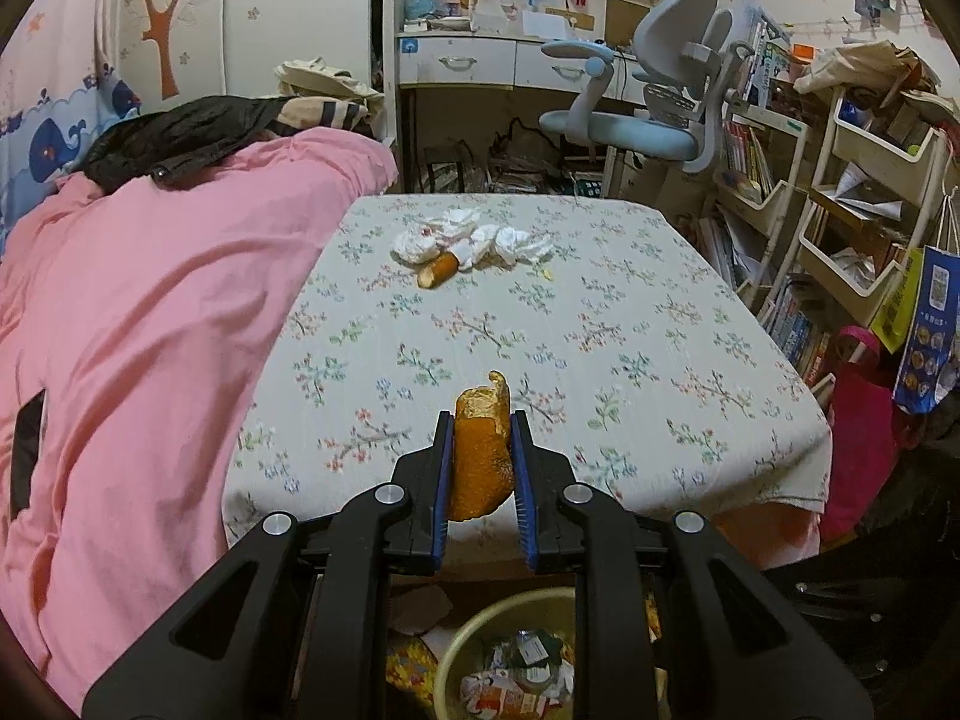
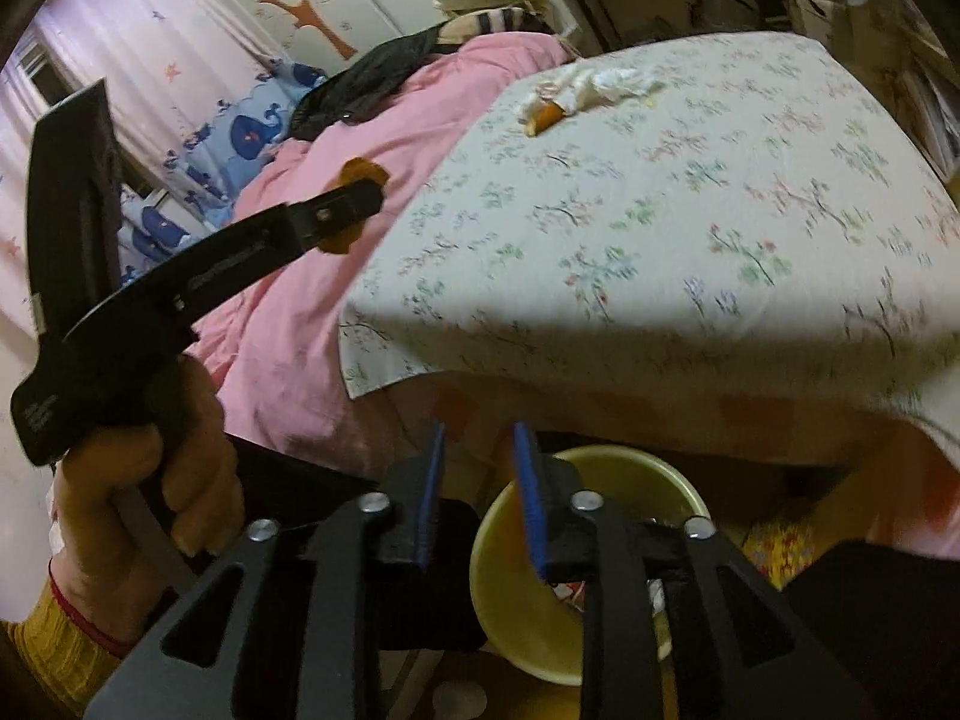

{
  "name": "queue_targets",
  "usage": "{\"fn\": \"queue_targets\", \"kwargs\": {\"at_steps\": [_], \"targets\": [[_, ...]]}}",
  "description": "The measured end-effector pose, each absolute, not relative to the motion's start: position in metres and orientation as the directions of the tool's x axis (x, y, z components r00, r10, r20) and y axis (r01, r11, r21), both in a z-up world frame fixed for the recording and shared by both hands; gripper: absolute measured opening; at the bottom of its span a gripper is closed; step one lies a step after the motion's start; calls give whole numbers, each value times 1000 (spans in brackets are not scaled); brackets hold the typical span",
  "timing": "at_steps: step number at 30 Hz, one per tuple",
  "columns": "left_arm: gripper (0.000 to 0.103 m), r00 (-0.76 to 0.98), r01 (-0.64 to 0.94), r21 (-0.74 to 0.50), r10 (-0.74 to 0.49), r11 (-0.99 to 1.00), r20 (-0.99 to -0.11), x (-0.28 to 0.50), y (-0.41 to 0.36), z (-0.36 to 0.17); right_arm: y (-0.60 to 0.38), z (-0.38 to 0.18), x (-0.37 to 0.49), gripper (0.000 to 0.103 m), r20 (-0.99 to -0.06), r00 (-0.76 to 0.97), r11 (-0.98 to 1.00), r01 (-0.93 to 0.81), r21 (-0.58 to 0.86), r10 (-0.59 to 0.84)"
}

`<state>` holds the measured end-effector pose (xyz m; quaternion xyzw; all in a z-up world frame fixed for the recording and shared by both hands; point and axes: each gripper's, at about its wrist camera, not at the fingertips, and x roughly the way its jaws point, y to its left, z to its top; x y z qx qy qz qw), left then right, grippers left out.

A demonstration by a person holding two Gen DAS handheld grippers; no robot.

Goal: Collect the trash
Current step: 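Carry both held snack sticks down toward the yellow bin, then open both tools over the yellow bin, dropping the snack sticks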

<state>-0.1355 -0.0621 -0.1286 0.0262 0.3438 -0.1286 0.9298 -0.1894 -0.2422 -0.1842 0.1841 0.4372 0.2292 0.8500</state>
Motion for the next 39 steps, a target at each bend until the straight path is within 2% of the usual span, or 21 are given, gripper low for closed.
{"fn": "queue_targets", "kwargs": {"at_steps": [3, 6, 13, 18, 20, 22, 26, 28, 34, 39], "targets": [[17, 716, 266, -49, -231, 963, -659, -143, -64, -133, -251, -180, -193, 48, -647, 551, 836, -197, 512, 527], [17, 692, 275, -60, -240, 960, -681, -155, -66, -141, -260, -174, -195, 49, -628, 597, 843, -170, 510, 500], [17, 621, 304, -60, -246, 951, -744, -182, -77, -164, -273, -160, -202, 62, -590, 697, 876, -118, 467, 408], [18, 567, 331, -67, -255, 941, -783, -200, -85, -179, -286, -158, -204, 64, -568, 734, 877, -78, 474, 373], [24, 527, 351, -81, -269, 933, -806, -204, -89, -187, -288, -157, -203, 65, -565, 740, 878, -70, 474, 364], [42, 517, 361, -65, -258, 930, -816, -209, -93, -192, -288, -156, -203, 68, -563, 746, 880, -64, 471, 356], [54, 540, 355, -45, -244, 934, -805, -214, -94, -190, -287, -154, -204, 70, -559, 756, 886, -60, 459, 341], [63, 571, 332, -30, -226, 943, -790, -216, -92, -186, -287, -153, -205, 73, -558, 761, 891, -57, 450, 331], [76, 641, 276, 12, -174, 961, -748, -214, -85, -172, -288, -153, -206, 73, -557, 765, 895, -54, 444, 323], [79, 676, 243, 20, -155, 970, -720, -208, -80, -162, -286, -152, -206, 73, -554, 771, 899, -57, 433, 315]]}}
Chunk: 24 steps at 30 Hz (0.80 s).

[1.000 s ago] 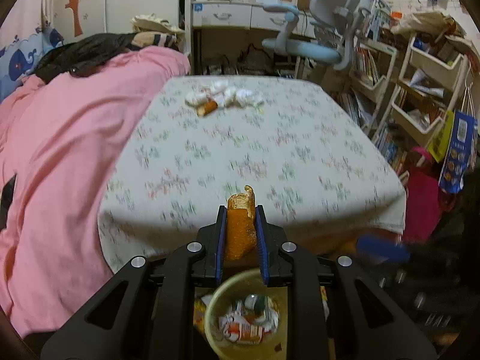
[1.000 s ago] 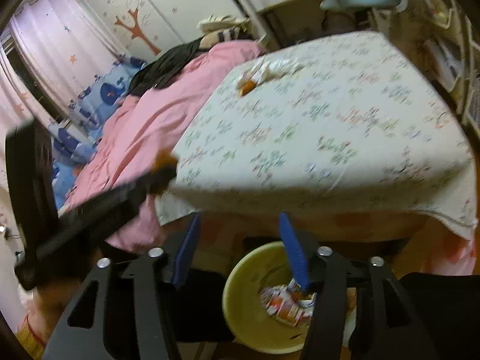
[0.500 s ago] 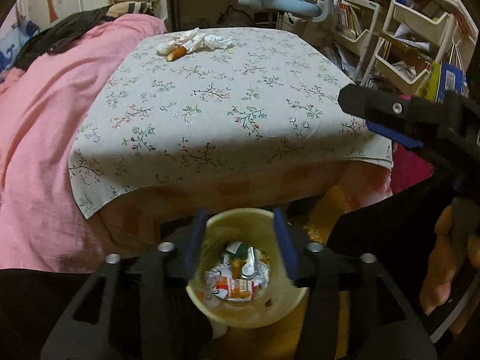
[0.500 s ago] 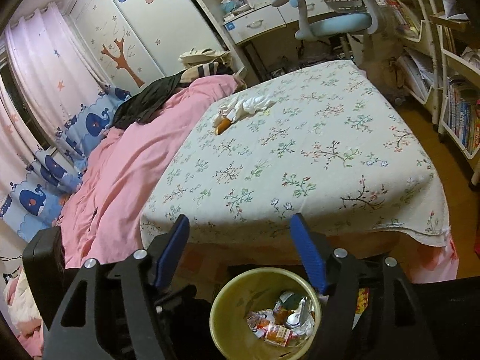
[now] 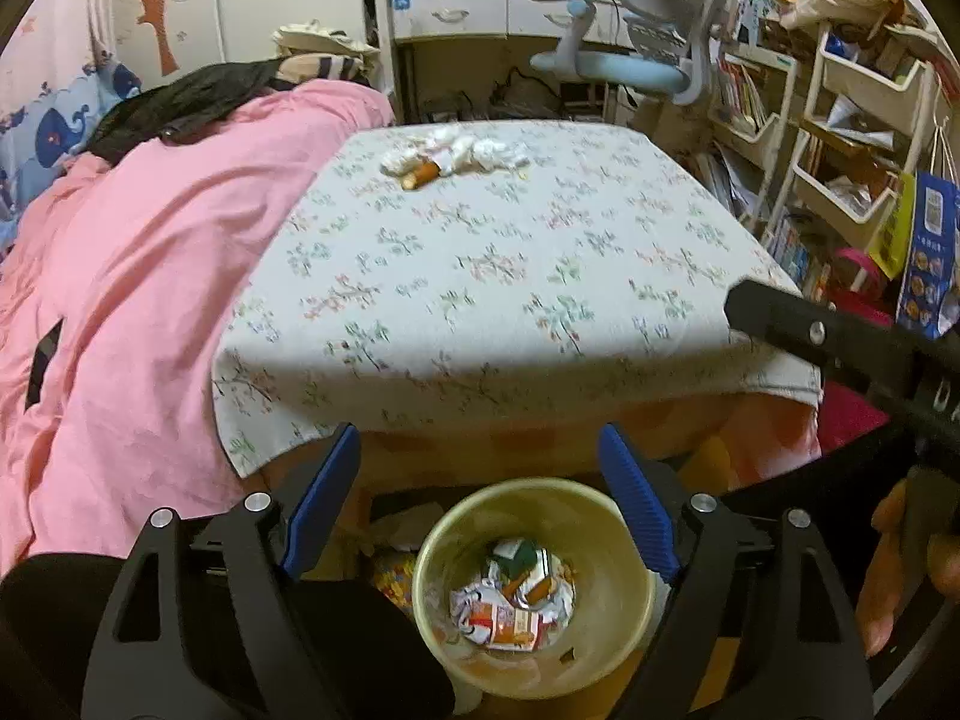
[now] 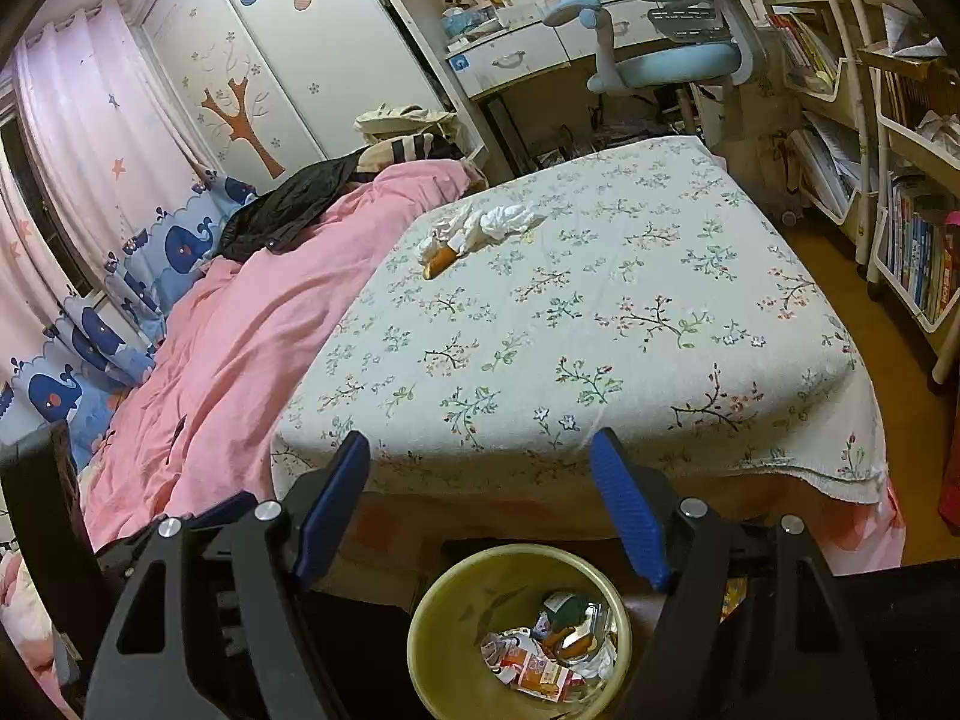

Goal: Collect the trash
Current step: 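Open both tools over the yellow bin, dropping the snack sticks, then bring both open tools back up over the remaining tissues and stick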

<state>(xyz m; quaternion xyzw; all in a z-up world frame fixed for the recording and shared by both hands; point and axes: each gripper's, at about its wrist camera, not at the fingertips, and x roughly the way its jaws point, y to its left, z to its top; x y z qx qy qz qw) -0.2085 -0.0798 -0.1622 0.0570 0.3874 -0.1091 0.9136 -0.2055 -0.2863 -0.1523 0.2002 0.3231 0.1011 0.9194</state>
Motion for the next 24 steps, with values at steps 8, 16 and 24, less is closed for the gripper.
{"fn": "queue_targets", "kwargs": {"at_steps": [8, 16, 24], "targets": [[85, 749, 200, 43, -124, 979, -651, -184, -75, -133, -274, -126, -198, 84, -505, 823, 944, -109, 313, 262], [89, 803, 151, 21, -110, 988, -586, -138, -65, -98, -289, -102, -170, 90, -460, 865, 961, -83, 265, 202], [90, 833, 111, -1, -93, 994, -546, -83, -60, -83, -288, -80, -126, 92, -420, 889, 973, -101, 206, 181]]}}
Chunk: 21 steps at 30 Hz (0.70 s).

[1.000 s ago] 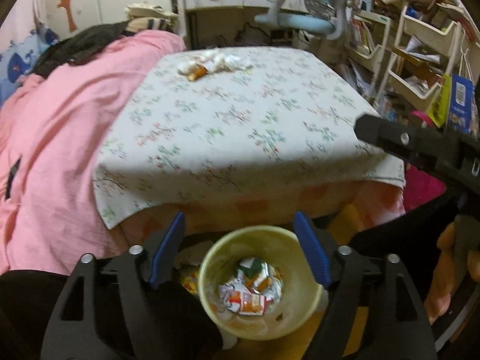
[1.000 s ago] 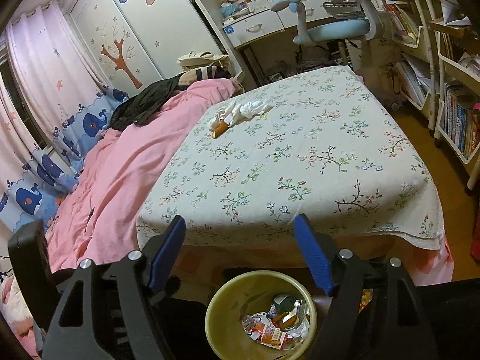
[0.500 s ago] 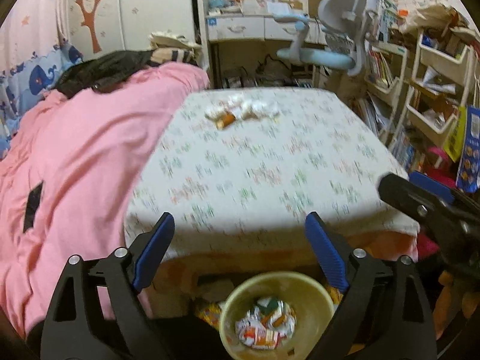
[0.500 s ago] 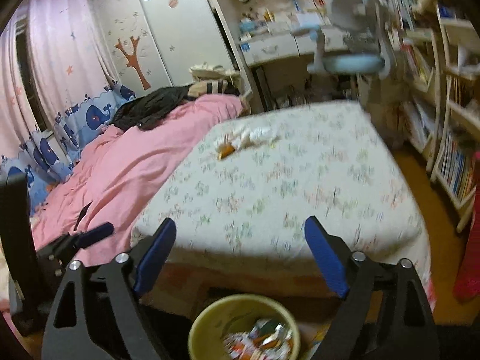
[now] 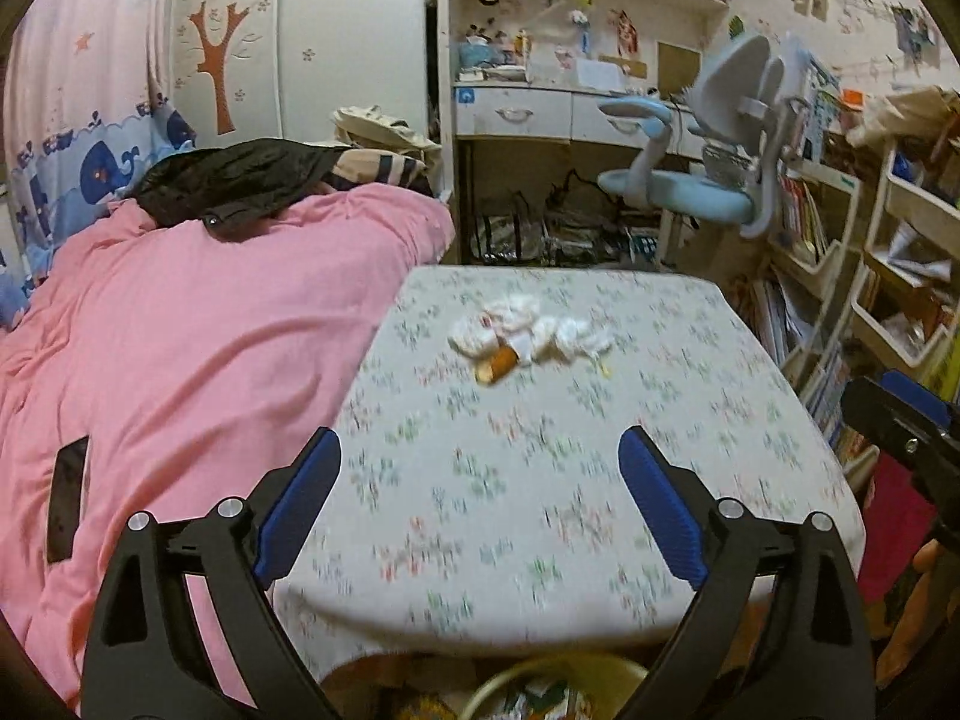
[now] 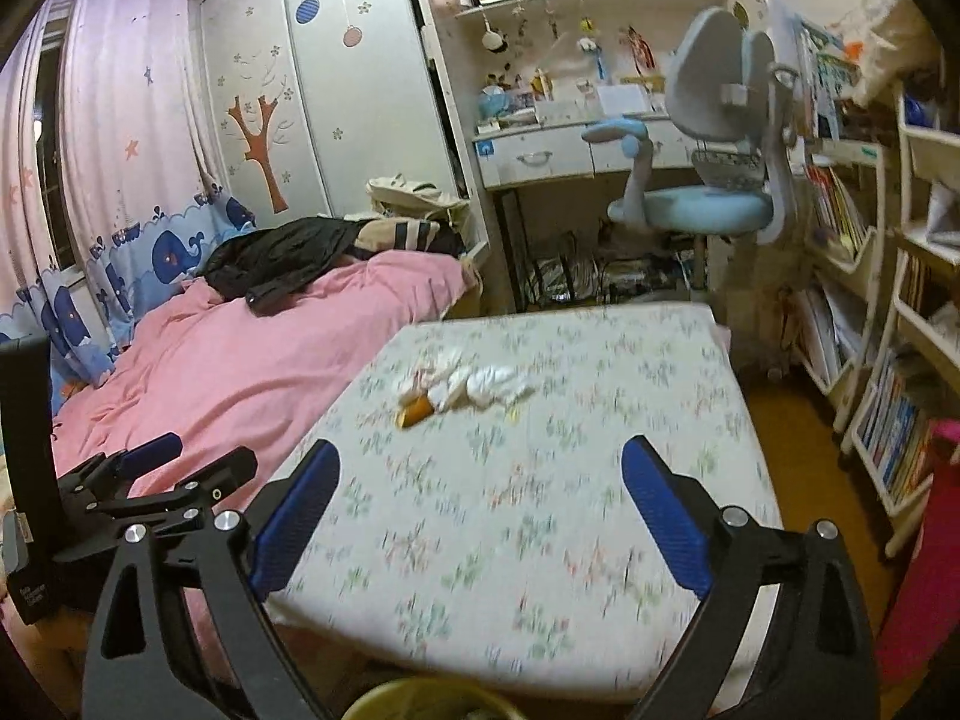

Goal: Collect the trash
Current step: 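Bring both open tools back up over the remaining tissues and stick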

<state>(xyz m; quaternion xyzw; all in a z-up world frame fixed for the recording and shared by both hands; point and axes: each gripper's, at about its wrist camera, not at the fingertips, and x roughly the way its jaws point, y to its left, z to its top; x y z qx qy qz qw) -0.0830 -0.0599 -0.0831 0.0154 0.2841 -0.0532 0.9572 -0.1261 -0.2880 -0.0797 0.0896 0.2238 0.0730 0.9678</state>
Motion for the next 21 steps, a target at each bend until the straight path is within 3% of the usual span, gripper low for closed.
{"fn": "queue_targets", "kwargs": {"at_steps": [8, 13, 17, 21], "targets": [[93, 847, 81, -6, -72, 997, -527, -23, -60, -84, -289, -74, -80, 95, -383, 914, 986, -87, 139, 134], [96, 853, 49, -19, -52, 999, -519, -2, -54, -94, -294, -93, -63, 95, -437, 891, 985, -59, 161, 125], [96, 814, 5, -42, -28, 999, -580, 13, -48, -110, -286, -94, -61, 95, -446, 884, 987, -84, 137, 137], [96, 833, -1, -30, -16, 1000, -552, 13, -46, -107, -283, -96, -56, 95, -461, 872, 980, -94, 176, 166]]}}
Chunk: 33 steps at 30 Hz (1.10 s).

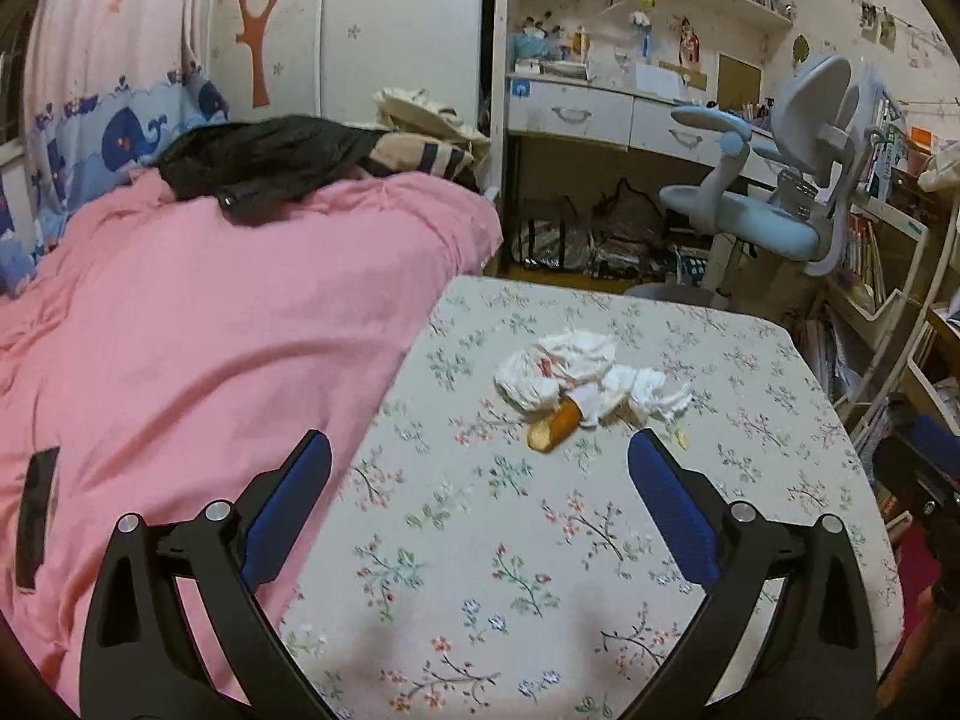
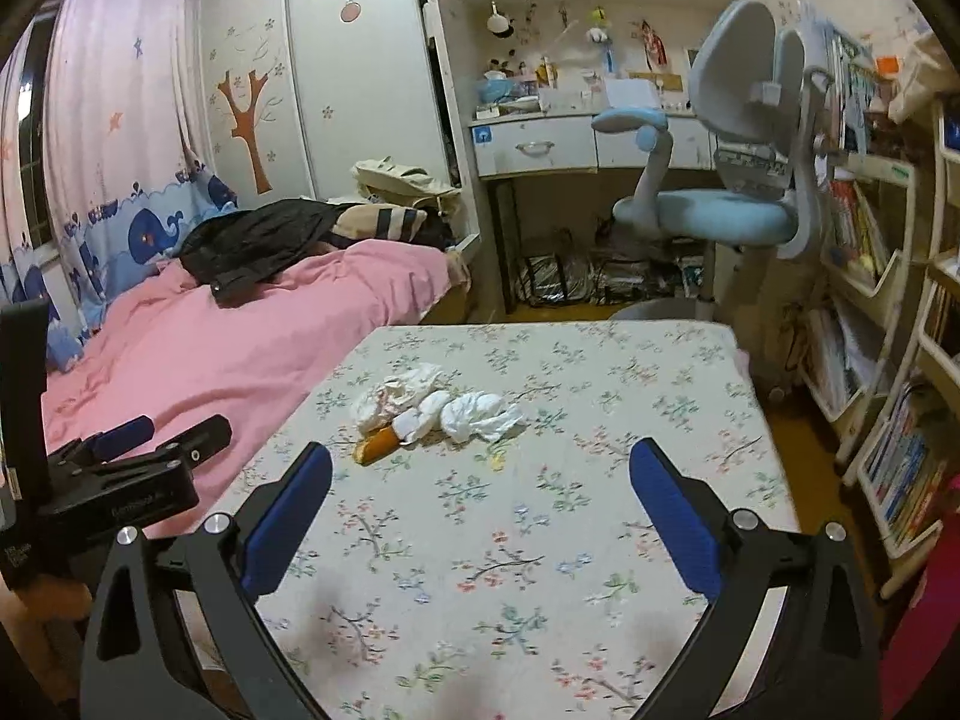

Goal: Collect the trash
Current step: 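Bring both open tools back up over the remaining tissues and stick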

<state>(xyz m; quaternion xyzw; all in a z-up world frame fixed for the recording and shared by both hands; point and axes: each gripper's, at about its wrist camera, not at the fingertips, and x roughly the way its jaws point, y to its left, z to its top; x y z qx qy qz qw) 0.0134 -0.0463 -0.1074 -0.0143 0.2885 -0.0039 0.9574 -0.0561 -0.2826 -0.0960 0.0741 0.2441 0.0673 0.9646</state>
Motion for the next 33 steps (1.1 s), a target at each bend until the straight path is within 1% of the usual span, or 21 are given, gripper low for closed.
{"fn": "queue_targets", "kwargs": {"at_steps": [4, 12, 33], "targets": [[96, 820, -6, -40, -19, 999, -572, 16, -43, -112, -279, -97, -51, 95, -471, 864, 977, -99, 189, 179], [96, 825, -4, -42, -20, 999, -565, 16, -44, -110, -271, -99, -48, 95, -485, 853, 977, -121, 176, 193], [96, 812, 13, -38, -32, 999, -582, 19, -51, -113, -269, -105, -42, 95, -504, 842, 978, -121, 171, 192]]}}
